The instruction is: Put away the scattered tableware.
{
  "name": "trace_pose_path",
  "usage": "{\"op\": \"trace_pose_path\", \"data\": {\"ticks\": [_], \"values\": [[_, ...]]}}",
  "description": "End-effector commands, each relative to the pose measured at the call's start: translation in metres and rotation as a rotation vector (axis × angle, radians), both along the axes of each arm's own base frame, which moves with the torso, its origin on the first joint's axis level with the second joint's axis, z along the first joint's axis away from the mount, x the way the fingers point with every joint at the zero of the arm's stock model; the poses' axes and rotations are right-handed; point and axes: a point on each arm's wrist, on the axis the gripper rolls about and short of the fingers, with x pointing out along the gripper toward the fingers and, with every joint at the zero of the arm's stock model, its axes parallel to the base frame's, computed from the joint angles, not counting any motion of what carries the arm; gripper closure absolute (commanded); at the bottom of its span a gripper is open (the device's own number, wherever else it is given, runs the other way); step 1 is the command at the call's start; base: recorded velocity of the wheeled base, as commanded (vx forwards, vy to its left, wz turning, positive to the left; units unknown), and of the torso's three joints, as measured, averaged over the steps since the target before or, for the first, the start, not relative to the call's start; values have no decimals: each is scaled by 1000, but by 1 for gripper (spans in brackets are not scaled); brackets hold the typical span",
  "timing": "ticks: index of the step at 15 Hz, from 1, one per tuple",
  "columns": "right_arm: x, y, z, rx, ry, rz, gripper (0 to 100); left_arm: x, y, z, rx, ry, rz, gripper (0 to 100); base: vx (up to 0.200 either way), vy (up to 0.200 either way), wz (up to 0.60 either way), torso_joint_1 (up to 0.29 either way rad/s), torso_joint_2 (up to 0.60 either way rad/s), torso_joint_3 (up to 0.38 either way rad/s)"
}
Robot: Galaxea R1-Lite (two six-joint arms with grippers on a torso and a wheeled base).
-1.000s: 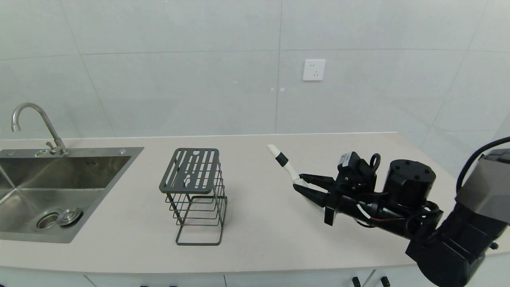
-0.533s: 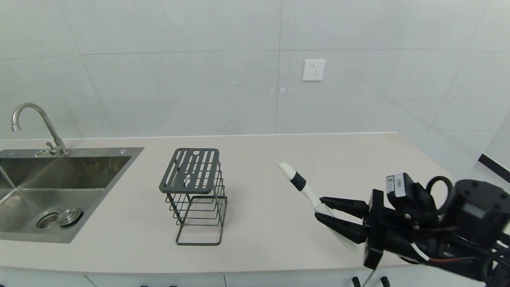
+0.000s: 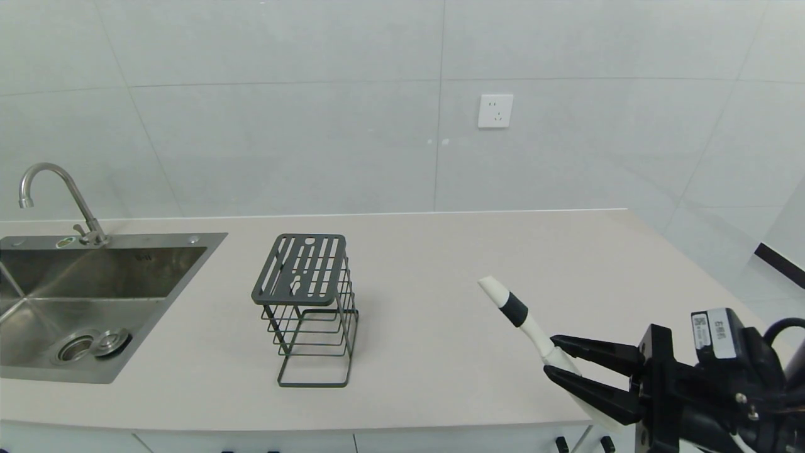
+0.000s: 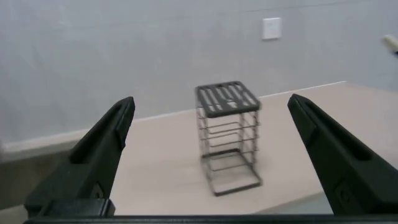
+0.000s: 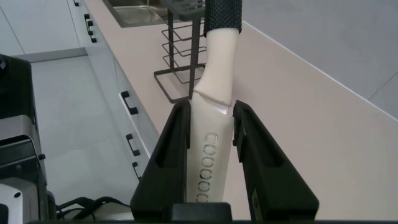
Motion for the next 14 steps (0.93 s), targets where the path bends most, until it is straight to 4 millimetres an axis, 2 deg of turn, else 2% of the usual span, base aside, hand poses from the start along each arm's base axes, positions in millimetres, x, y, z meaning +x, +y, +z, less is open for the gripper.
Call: {"op": "trace_pose_path", "data": {"ticks": [1,4,6,9,10,11,13,14], "values": [[-1,-1,0,-1,-2,0,100,-4,-2,7,-34,62,-104,0,0,0,0,0,0,0],[-2,0,1,1,-7,8,100,-12,-4,23,-80,155,-262,0,0,0,0,0,0,0],[-2,0,1,1,-9,9,100,-6,-4,39,-71,172,-332,0,0,0,0,0,0,0],[-4,3,2,4,-15,23,100,25,-5,63,-69,225,-459,0,0,0,0,0,0,0],[-4,3,2,4,-15,23,100,25,-5,63,-69,225,-459,0,0,0,0,0,0,0],[-5,4,2,4,-15,29,100,44,-9,66,-61,284,-533,0,0,0,0,0,0,0],[-5,4,2,4,-17,31,100,50,-12,67,-55,313,-566,0,0,0,0,0,0,0],[-7,8,2,5,-18,57,100,69,-23,71,-27,367,-693,0,0,0,0,0,0,0]]}}
